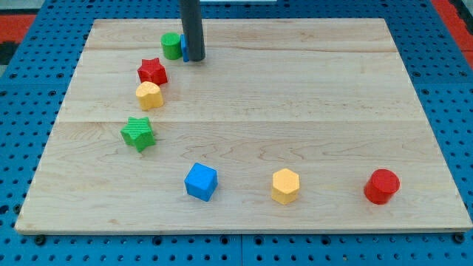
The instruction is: Move the blue triangle to the top right of the green circle
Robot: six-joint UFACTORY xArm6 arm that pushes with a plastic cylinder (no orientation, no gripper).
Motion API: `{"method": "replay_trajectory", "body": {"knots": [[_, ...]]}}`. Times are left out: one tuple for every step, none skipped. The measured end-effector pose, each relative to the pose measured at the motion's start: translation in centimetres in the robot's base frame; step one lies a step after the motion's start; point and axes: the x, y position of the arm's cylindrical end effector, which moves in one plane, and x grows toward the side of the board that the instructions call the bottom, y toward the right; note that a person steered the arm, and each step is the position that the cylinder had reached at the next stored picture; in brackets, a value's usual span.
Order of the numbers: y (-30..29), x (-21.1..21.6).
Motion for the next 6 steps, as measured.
{"method": "replay_trajectory", "body": {"knots": [[2.2,-4.3],[1.6,-7.1],[4.8,-6.5],[2.7,0.1],[0.9,3.0],[-2.7,-0.7]]}}
